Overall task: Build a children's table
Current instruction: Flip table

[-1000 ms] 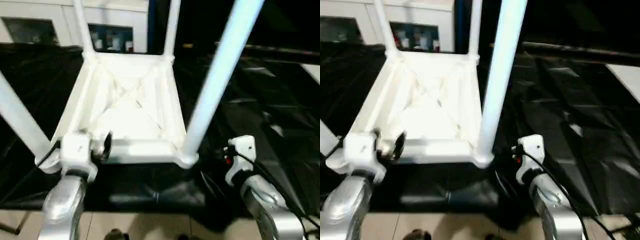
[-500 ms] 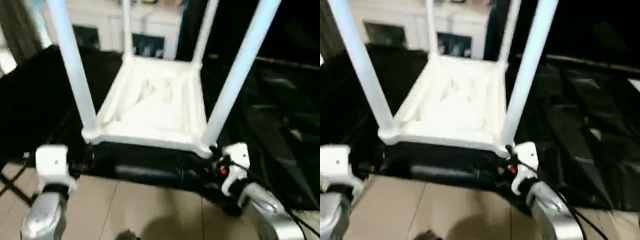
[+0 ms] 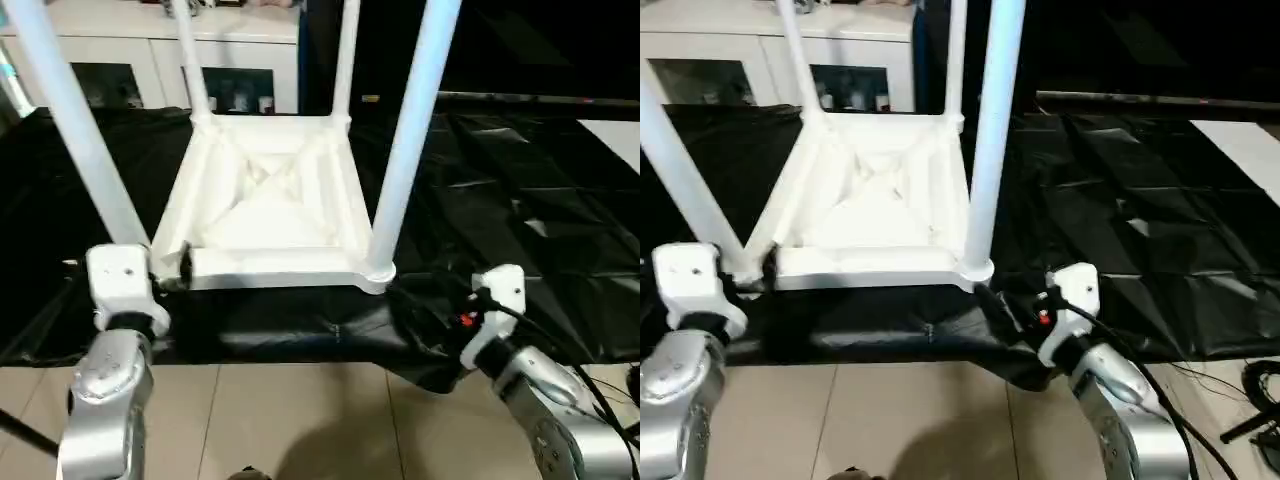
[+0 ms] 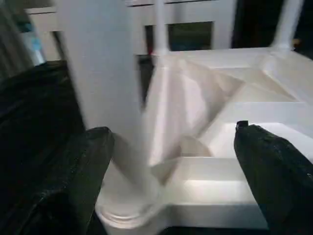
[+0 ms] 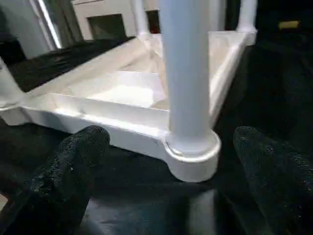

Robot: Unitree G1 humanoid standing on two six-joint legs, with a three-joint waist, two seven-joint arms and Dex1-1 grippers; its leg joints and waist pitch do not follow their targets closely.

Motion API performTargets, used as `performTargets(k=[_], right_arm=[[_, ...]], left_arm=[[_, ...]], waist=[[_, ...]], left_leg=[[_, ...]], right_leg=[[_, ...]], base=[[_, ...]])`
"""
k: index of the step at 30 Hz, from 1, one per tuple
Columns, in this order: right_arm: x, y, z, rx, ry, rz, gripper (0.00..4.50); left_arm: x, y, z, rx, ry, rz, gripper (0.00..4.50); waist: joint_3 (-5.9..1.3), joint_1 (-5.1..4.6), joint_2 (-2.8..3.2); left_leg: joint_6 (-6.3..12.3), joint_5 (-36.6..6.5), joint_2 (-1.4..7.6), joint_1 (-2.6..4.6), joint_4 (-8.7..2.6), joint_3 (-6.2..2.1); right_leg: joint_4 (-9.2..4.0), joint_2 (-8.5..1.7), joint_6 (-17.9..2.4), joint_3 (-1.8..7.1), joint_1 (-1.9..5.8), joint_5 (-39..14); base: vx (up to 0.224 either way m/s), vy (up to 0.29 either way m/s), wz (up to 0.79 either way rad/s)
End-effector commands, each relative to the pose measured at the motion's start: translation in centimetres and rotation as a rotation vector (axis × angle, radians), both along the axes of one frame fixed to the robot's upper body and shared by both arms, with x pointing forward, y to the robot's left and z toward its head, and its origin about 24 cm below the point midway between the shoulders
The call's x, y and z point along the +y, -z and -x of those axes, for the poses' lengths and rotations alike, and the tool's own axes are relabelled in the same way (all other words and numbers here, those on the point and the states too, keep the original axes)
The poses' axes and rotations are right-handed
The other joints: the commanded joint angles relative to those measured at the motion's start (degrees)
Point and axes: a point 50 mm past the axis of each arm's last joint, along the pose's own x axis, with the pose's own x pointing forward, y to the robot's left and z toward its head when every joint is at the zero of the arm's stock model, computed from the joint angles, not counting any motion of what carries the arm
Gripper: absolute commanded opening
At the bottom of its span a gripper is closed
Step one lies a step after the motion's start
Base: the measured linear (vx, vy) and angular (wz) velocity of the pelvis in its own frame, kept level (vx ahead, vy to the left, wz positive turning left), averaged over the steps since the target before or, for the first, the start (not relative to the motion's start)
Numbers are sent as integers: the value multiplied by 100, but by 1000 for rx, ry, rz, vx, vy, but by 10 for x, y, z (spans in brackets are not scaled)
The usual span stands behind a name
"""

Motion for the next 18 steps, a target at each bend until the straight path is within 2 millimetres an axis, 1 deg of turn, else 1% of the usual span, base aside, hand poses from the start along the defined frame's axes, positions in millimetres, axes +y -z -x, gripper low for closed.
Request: performTargets(k=[1, 2, 3, 4, 5, 6, 7, 8, 9, 10, 11, 12, 13, 14, 15, 16, 17, 18], right_arm=[[6, 2, 0, 7, -50, 1, 450], [6, 1, -2, 5, -60, 0, 450], [9, 0, -4, 4, -76, -11, 450], [10, -1, -6, 3, -84, -16, 450], [10, -1, -6, 3, -84, -16, 450], [10, -1, -6, 3, -84, -16, 450], [10, -1, -6, 3, -84, -16, 450], [10, -1, -6, 3, -84, -16, 450], [10, -1, -6, 3, -84, -16, 450], [10, -1, -6, 3, -84, -16, 450], [10, -1, -6, 3, -84, -16, 450], [11, -1, -8, -1, -92, -10, 450], [21, -3, -15, -12, -124, -23, 450], [24, -4, -18, -15, -136, -23, 450], [33, -6, -24, -22, -169, -25, 450], [41, -7, -27, -23, -204, -33, 450], [44, -7, -27, -19, -222, -37, 450], [47, -7, -25, -13, -250, -39, 450]], left_arm=[[5, -1, -3, -15, -29, 27, 442], [5, -1, -4, -18, -30, 46, 442], [5, 0, -8, -23, -36, 84, 442], [5, 1, -10, -18, -43, 97, 442], [5, 1, -10, -18, -43, 97, 442], [5, 1, -10, -18, -43, 97, 442], [5, 1, -10, -18, -43, 97, 442], [5, 1, -10, -18, -43, 97, 442], [5, 1, -10, -18, -43, 97, 442], [5, 1, -10, -18, -43, 97, 442], [5, 1, -10, -18, -43, 97, 442], [6, 3, -13, -13, -51, 100, 442], [11, 5, -26, -5, -23, 97, 442], [13, 6, -30, 6, -18, 93, 442], [19, 7, -41, 36, -12, 84, 442], [24, 8, -49, 68, -26, 83, 442], [27, 9, -50, 84, -46, 83, 442], [29, 9, -50, 93, -60, 80, 442]], waist=[[-204, 17, -27], [-217, 42, -13], [-224, 51, -91], [-228, 65, -64], [-231, 75, -37], [-231, 77, -40], [-249, 90, -42], [-279, 110, -45], [-289, 116, -48], [-313, 125, -48], [-373, 143, -55], [-424, 155, -75], [-399, 173, -192], [-409, 179, -140], [-425, 178, -140], [-420, 172, -145], [-432, 148, -180], [-411, 137, -177]], left_leg=[[-22, -1717, 425, 26, -581, -191], [-11, -1680, 437, 73, -555, -166], [33, -1566, 455, 49, -568, -159], [32, -1544, 461, 46, -580, -164], [-8, -1686, 464, 81, -576, -151], [-27, -1791, 467, 77, -584, -150], [-42, -1780, 478, 55, -592, -146], [-21, -1569, 486, 49, -583, -131], [4, -1450, 490, 43, -581, -124], [39, -1251, 493, 34, -568, -107], [101, -899, 482, 20, -518, -96], [251, -261, 465, 12, -429, -75], [469, 57, 389, -28, -404, -38], [502, -4, 376, 7, -400, -23], [522, 22, 396, 9, -389, -33], [506, -84, 379, 16, -400, -29], [435, -167, 407, 8, -422, -43], [384, -263, 456, 11, -443, -50]], right_leg=[[-587, -492, -661, 253, -5, -2174], [-607, -500, -721, 274, -50, -2107], [-585, -492, -767, 268, -24, -1917], [-555, -491, -799, 263, -18, -1847], [-556, -472, -834, 257, -66, -1764], [-554, -471, -822, 261, -64, -1752], [-532, -472, -797, 262, -44, -1610], [-502, -458, -803, 262, -35, -1218], [-481, -450, -812, 259, -25, -995], [-437, -433, -845, 250, -11, -562], [-365, -417, -878, 243, 20, 73], [-282, -388, -937, 232, 22, 1015], [-246, -376, -999, 214, 29, 1360], [-258, -368, -1019, 213, -1, 1261], [-247, -390, -1027, 221, 7, 1280], [-256, -362, -994, 210, -20, 1117], [-240, -374, -985, 203, 5, 1034], [-240, -390, -1037, 194, -8, 1027]], base=[[0, 0, 0], [0, 0, 0], [0, 0, 0], [0, 0, 0], [0, 0, 0], [0, 0, 0], [56, 5, -3], [93, 8, -6], [72, 6, -4], [72, 6, -6], [67, 6, -4], [67, 6, -4], [51, 4, -2], [0, 0, 0], [0, 0, 0], [0, 0, 0], [0, 0, 0], [0, 0, 0]])
